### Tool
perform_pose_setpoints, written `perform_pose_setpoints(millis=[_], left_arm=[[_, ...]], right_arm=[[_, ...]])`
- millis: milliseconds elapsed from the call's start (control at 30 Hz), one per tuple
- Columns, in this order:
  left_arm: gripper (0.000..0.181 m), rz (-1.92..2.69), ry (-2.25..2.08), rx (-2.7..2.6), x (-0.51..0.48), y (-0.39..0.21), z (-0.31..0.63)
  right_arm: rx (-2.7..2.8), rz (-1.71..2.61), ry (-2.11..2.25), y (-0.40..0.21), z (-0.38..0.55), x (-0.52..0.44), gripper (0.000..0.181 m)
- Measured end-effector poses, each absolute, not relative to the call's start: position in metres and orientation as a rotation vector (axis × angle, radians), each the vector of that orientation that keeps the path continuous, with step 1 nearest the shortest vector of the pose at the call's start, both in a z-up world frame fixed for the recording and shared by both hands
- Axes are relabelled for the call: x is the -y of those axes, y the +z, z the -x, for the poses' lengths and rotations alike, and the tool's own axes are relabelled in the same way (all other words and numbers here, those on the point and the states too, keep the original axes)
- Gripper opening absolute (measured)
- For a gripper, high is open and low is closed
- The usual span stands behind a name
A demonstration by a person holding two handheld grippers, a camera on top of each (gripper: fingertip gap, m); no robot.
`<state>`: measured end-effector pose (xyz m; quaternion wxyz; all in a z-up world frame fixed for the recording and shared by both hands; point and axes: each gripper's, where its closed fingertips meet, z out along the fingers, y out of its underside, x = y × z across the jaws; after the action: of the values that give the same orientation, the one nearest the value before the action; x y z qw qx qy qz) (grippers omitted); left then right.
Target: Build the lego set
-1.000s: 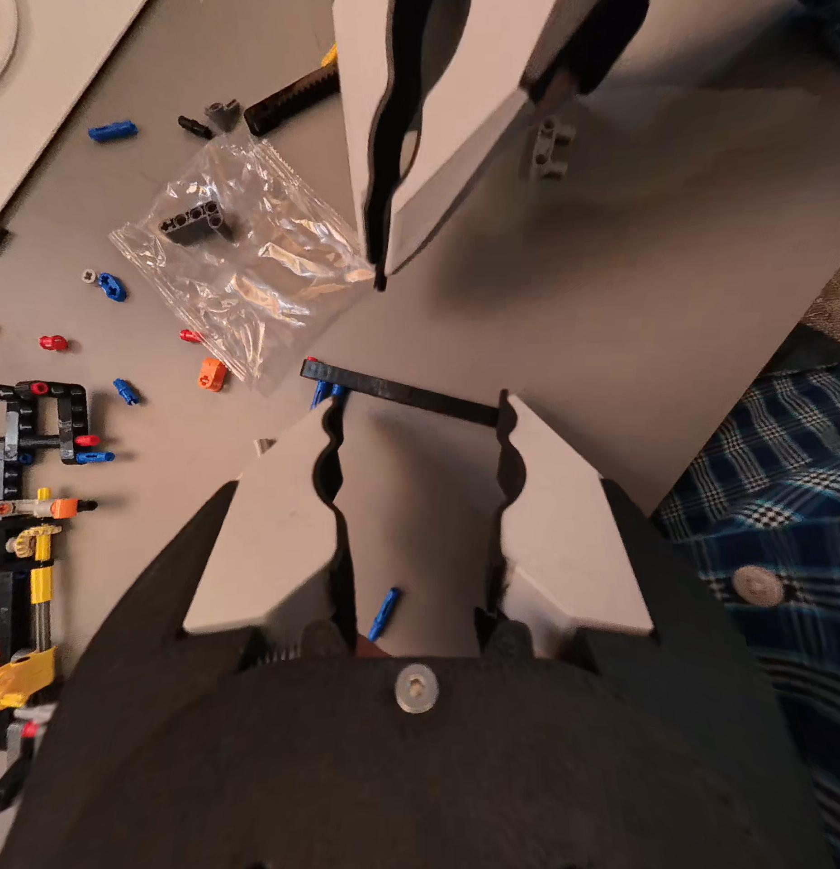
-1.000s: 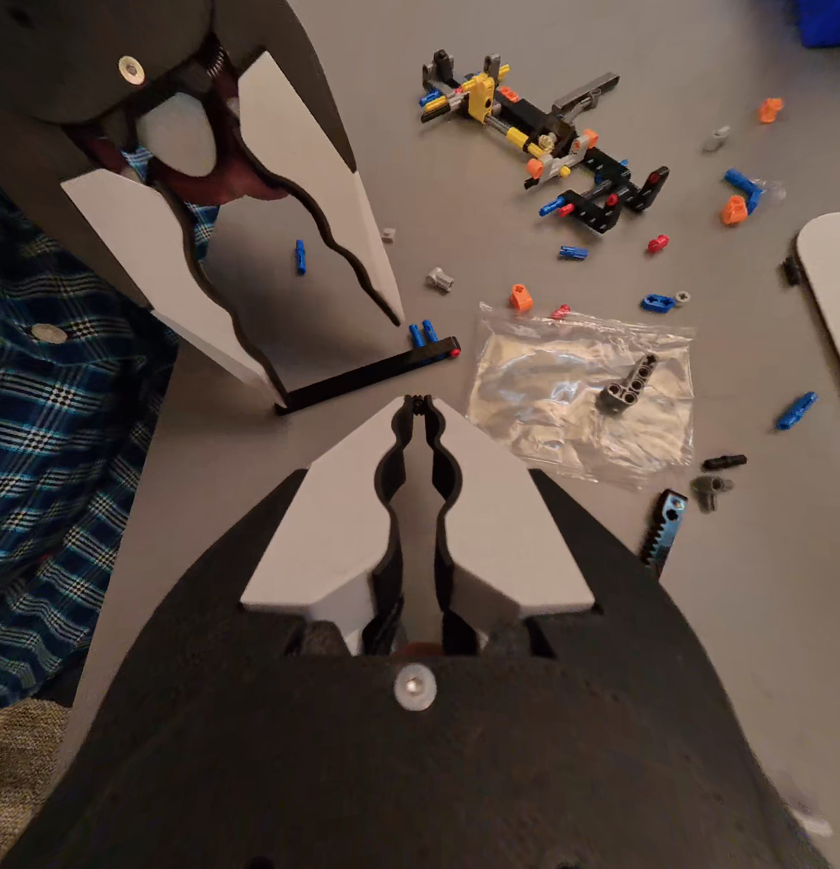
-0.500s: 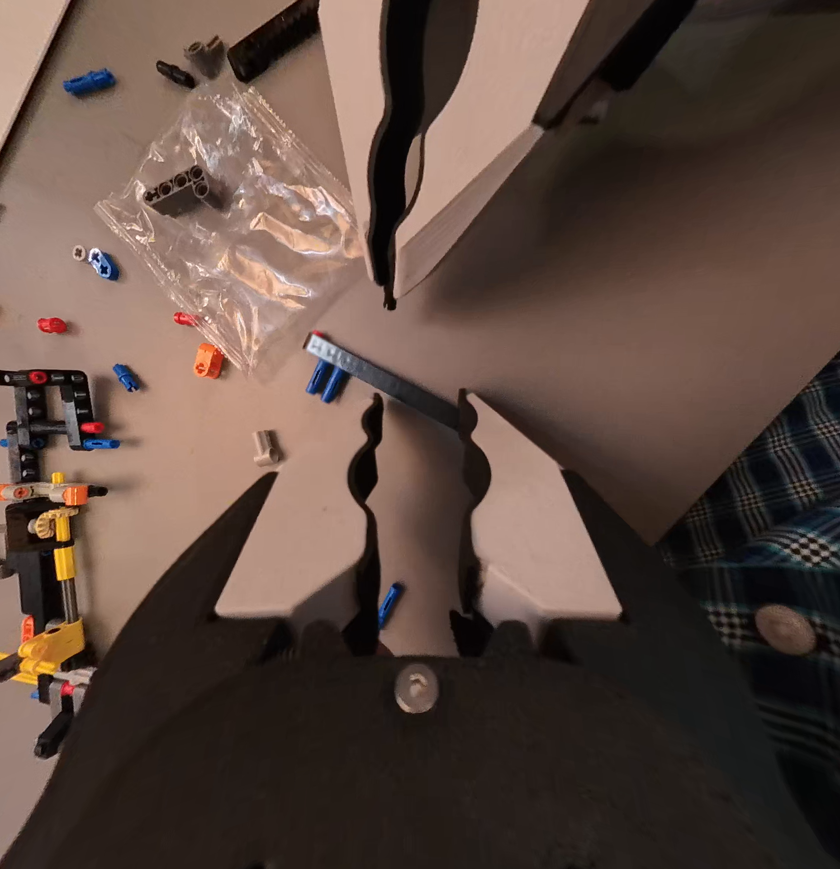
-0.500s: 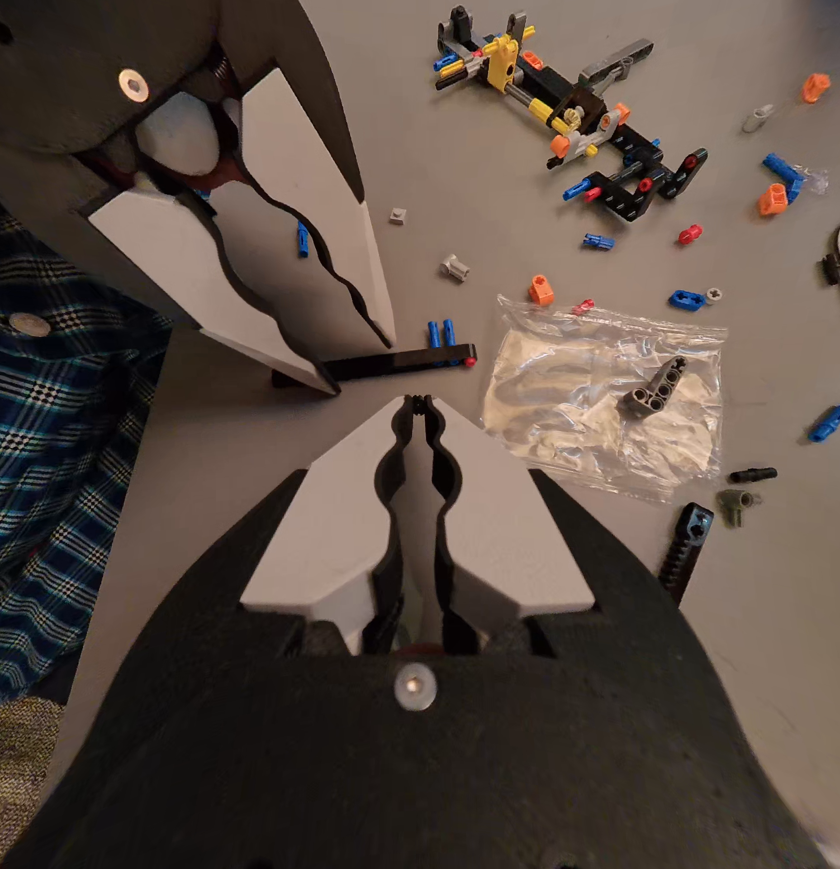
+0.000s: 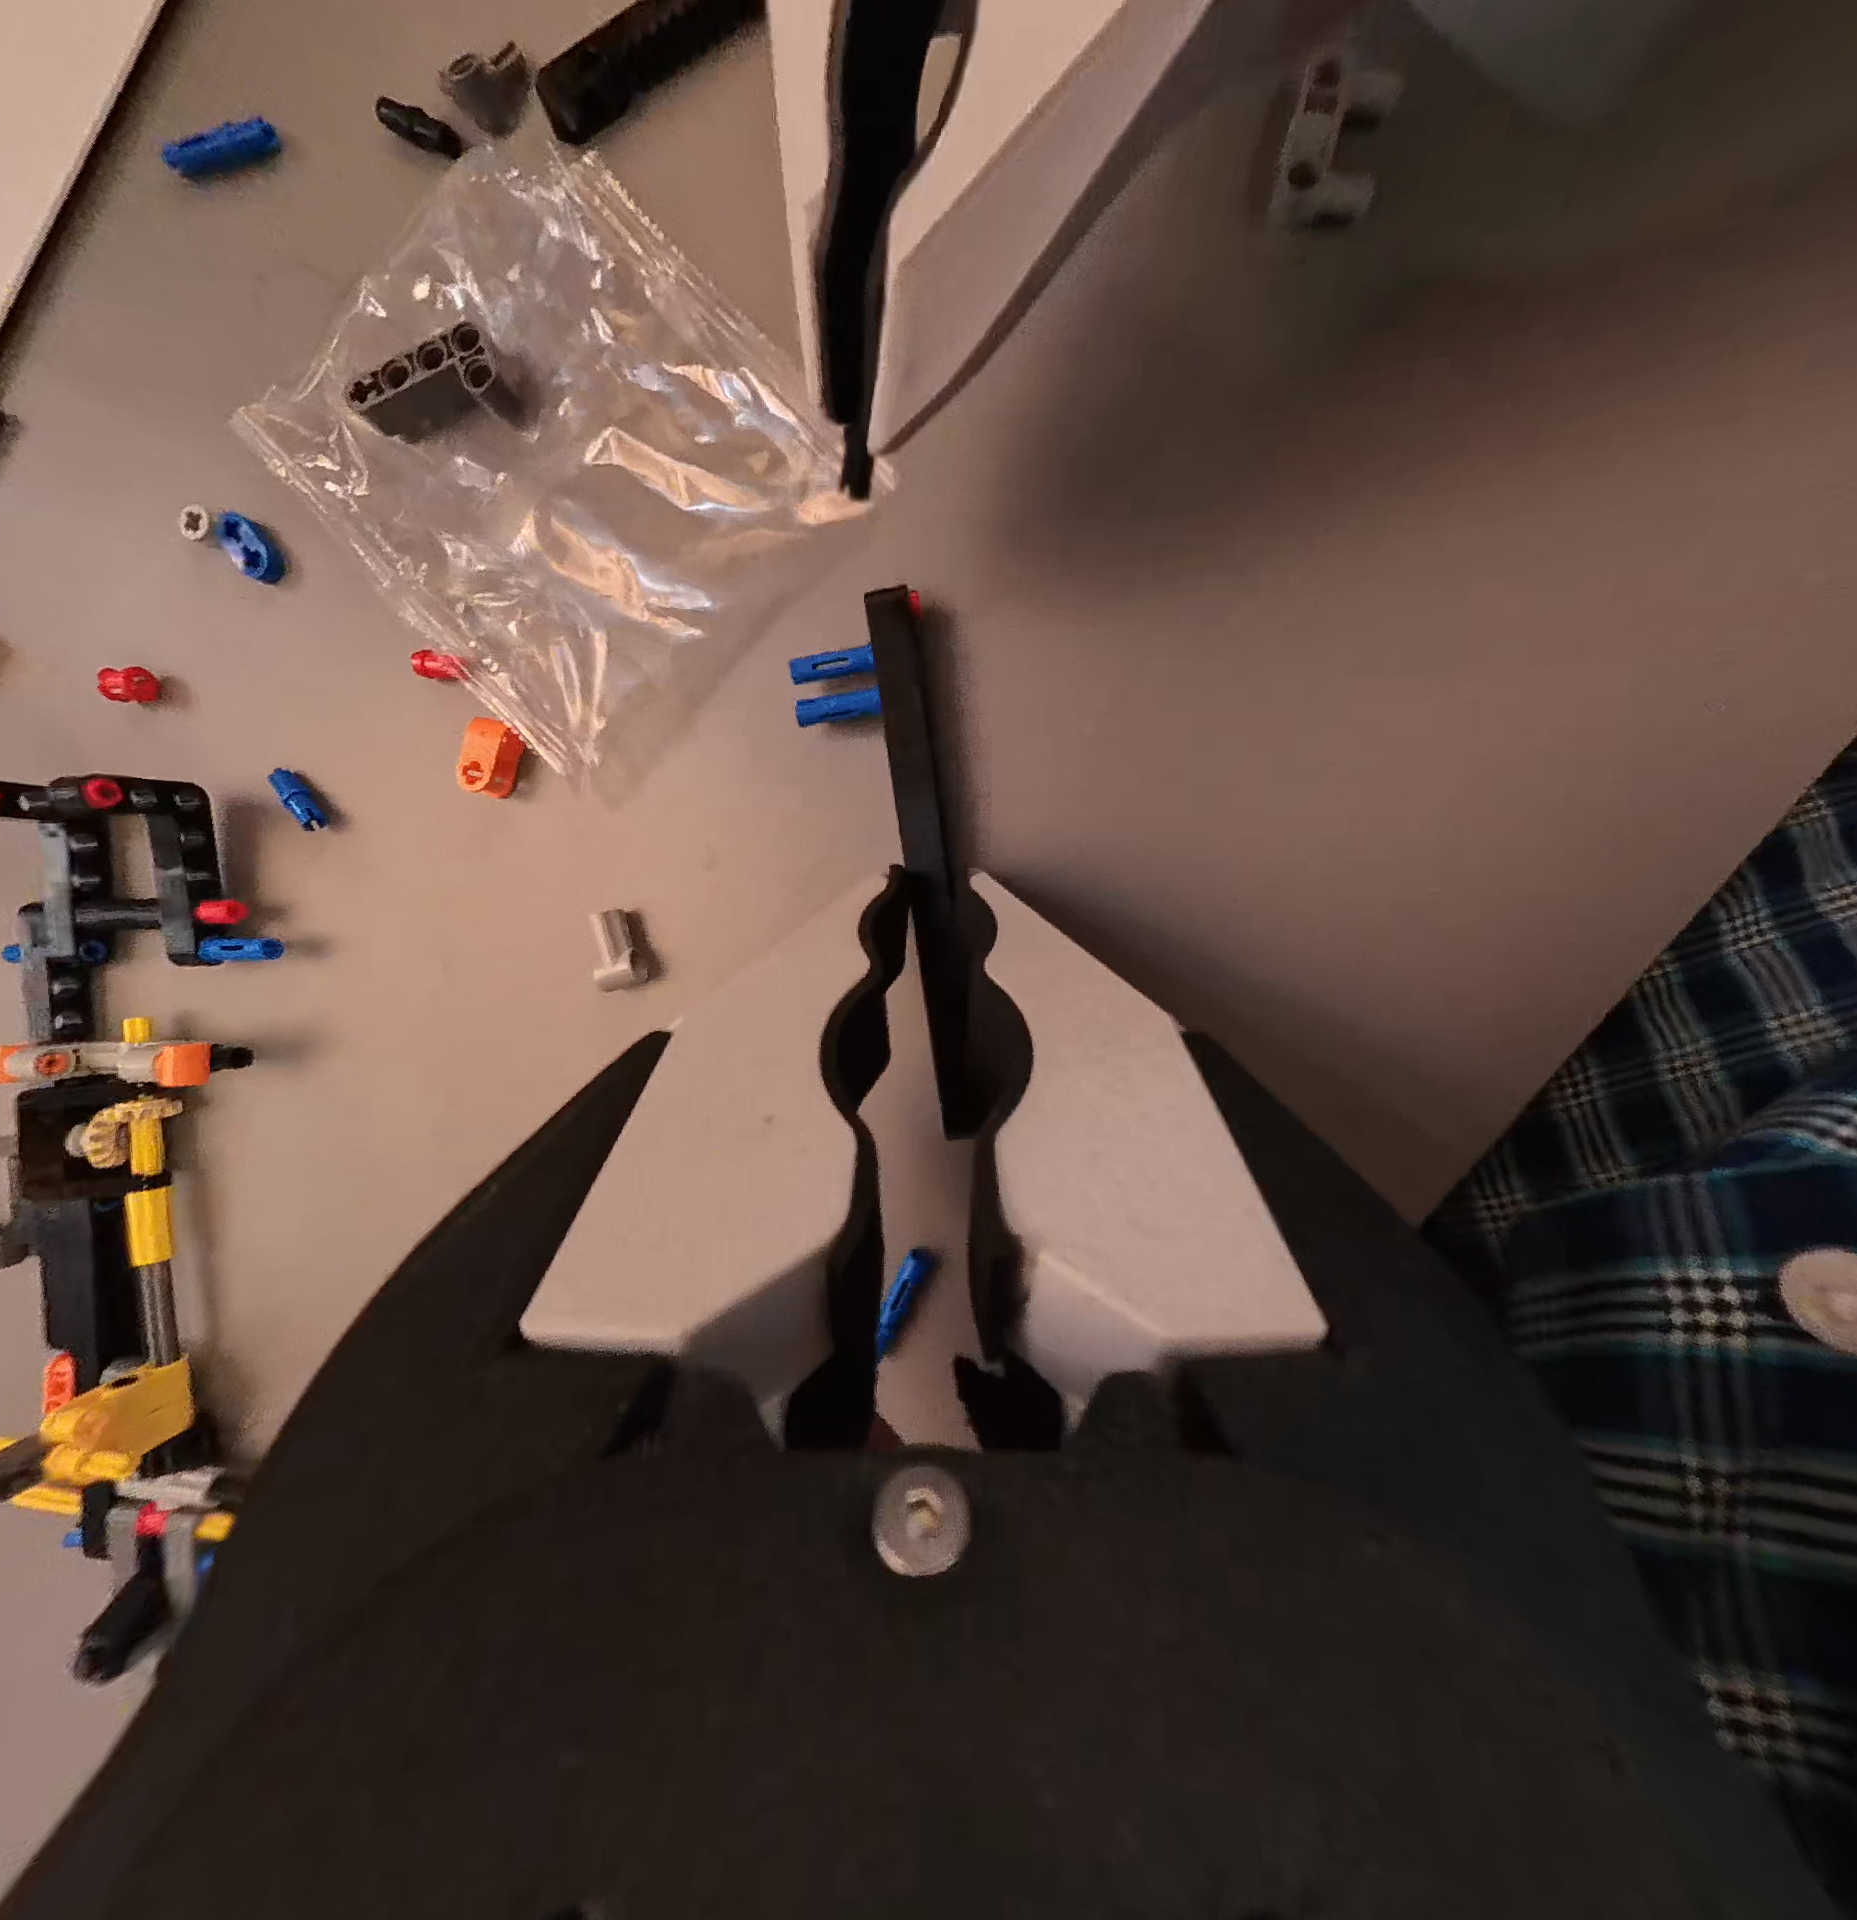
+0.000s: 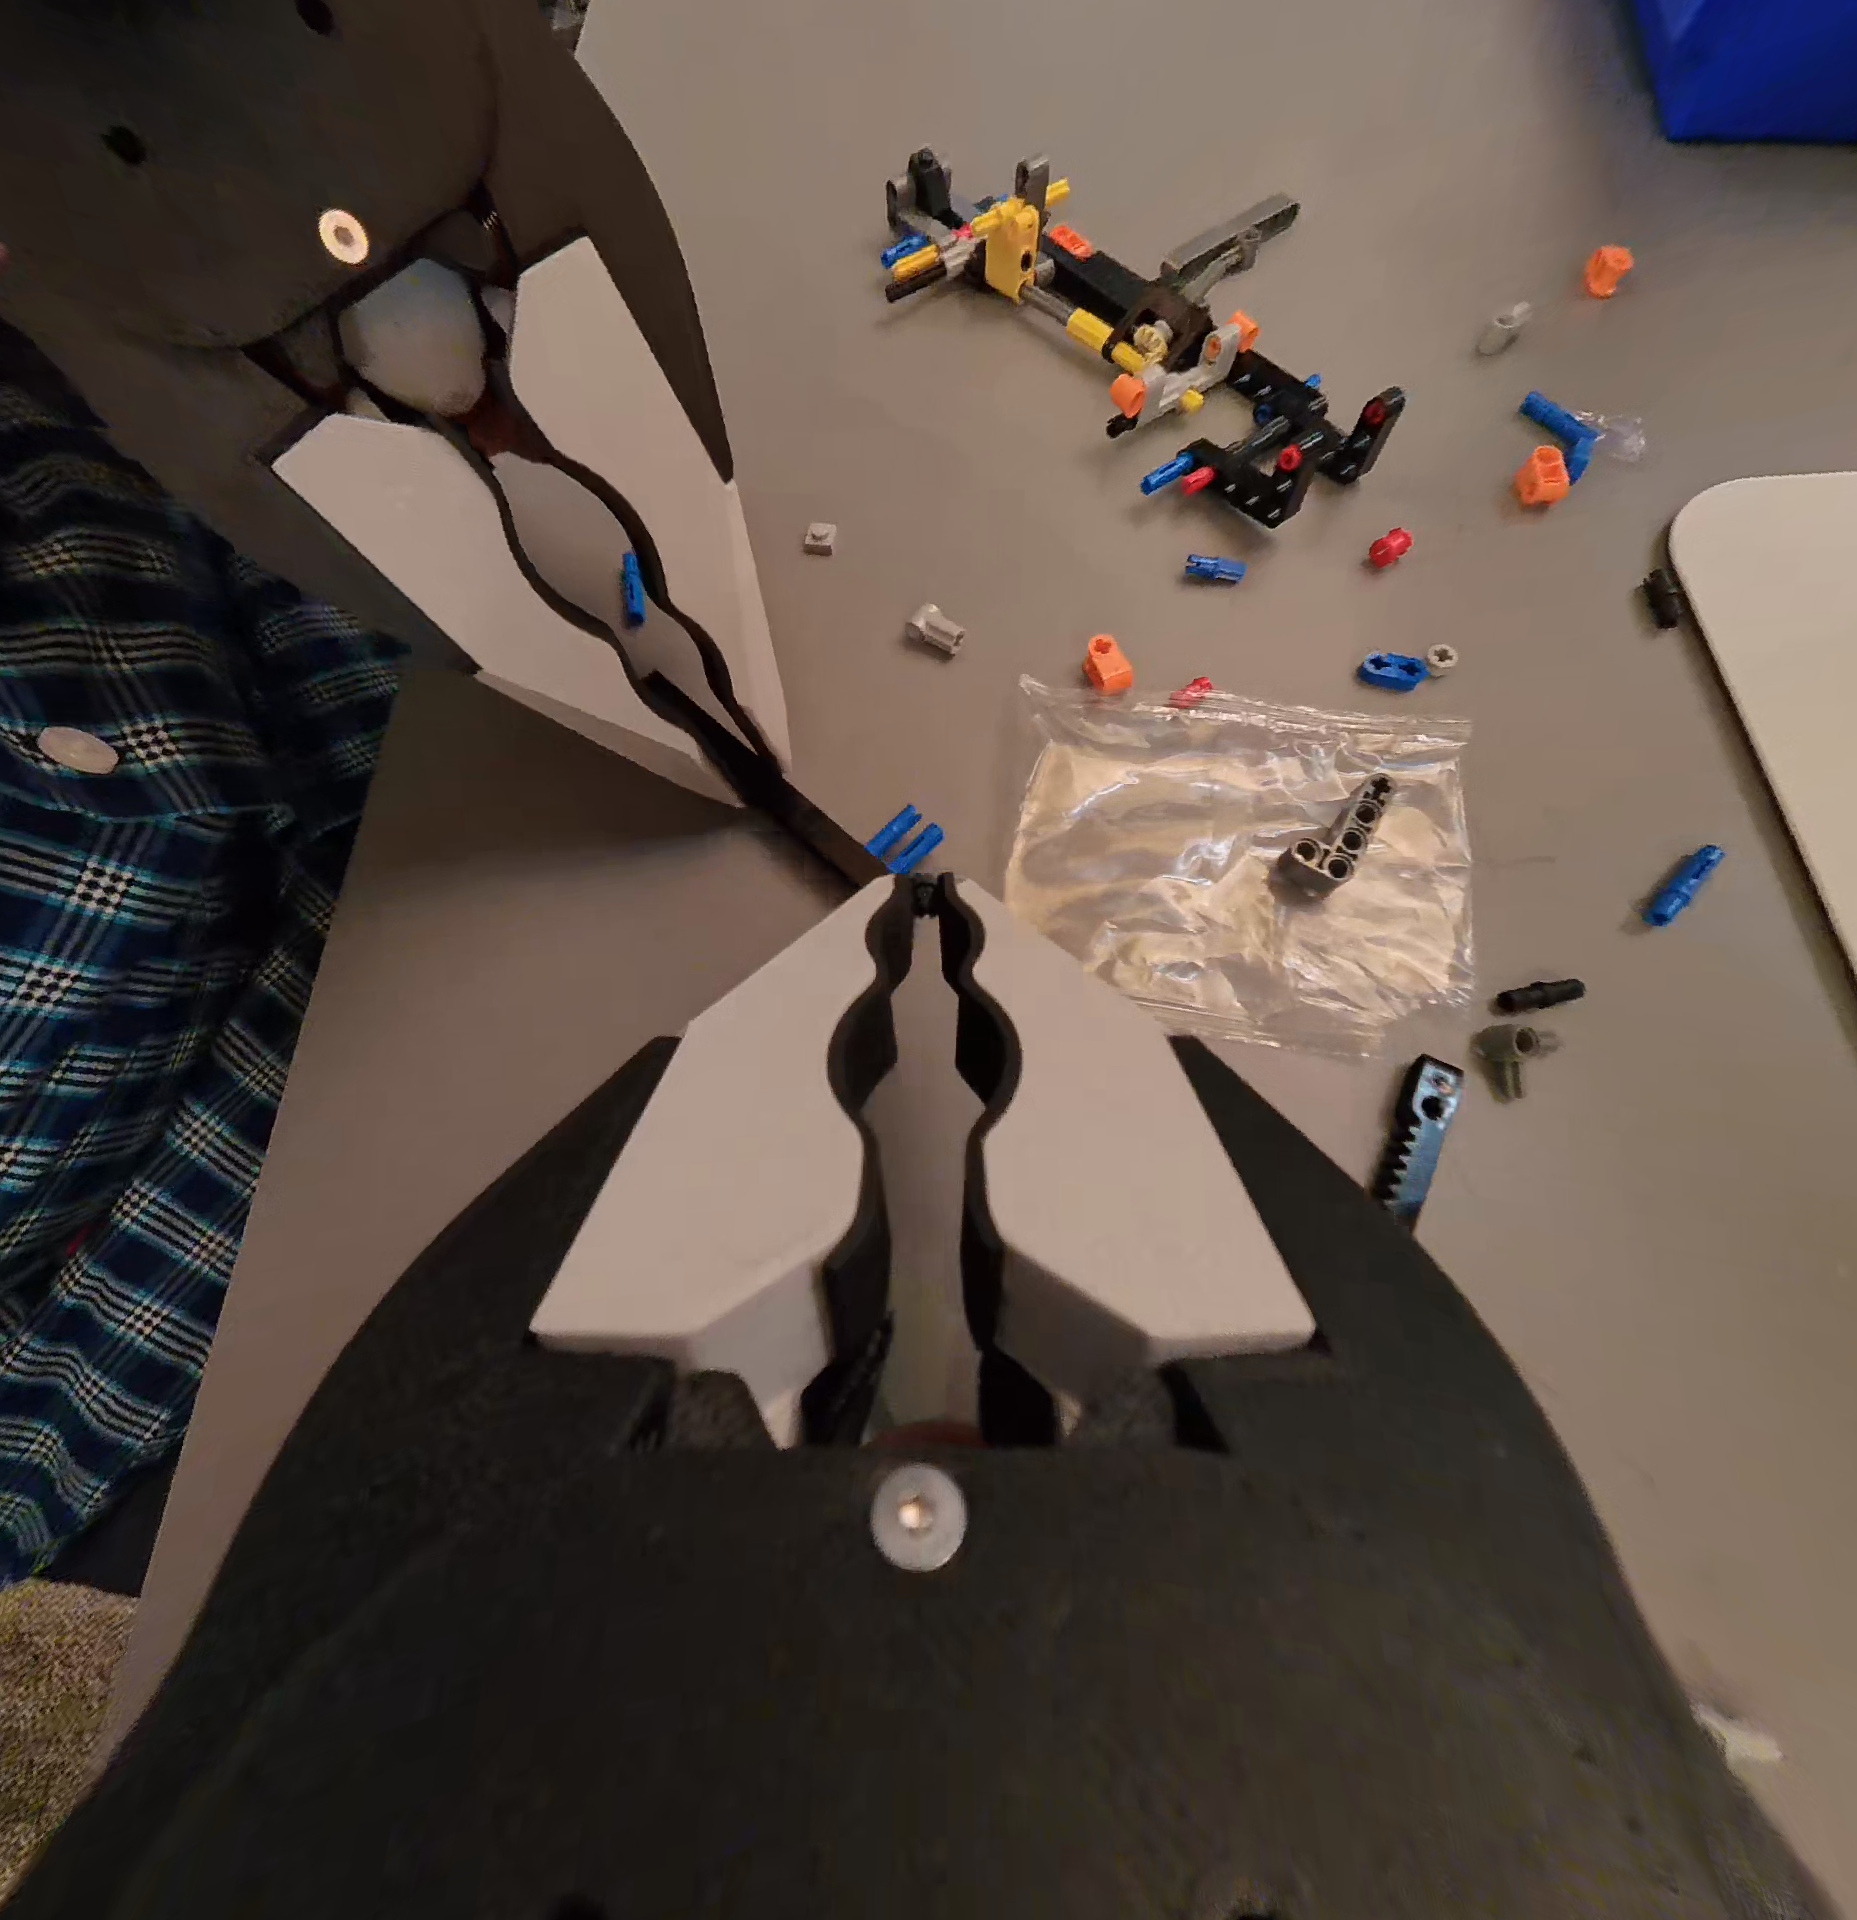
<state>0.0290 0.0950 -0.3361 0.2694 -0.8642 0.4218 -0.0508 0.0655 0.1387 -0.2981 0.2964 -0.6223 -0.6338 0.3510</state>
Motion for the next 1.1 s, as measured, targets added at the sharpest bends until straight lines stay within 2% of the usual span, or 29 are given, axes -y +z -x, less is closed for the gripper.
perform_pose_setpoints(millis=[400, 800, 1000, 1100], left_arm=[[0.006, 2.179, -1.142, -0.585, -0.095, -0.275, -0.065], [0.006, 2.159, -1.288, -0.443, -0.101, -0.277, -0.059], [0.006, 2.117, -1.371, -0.404, -0.104, -0.27, -0.062], [0.006, 2.075, -1.472, -0.374, -0.103, -0.263, -0.065]], right_arm=[[1.678, 1.673, 0.954, -0.289, -0.089, -0.137, 0.002], [1.87, 1.751, 0.613, -0.338, -0.102, -0.136, 0.003], [1.846, 1.753, 0.609, -0.333, -0.107, -0.14, 0.029], [1.764, 1.684, 0.657, -0.312, -0.103, -0.148, 0.031]])
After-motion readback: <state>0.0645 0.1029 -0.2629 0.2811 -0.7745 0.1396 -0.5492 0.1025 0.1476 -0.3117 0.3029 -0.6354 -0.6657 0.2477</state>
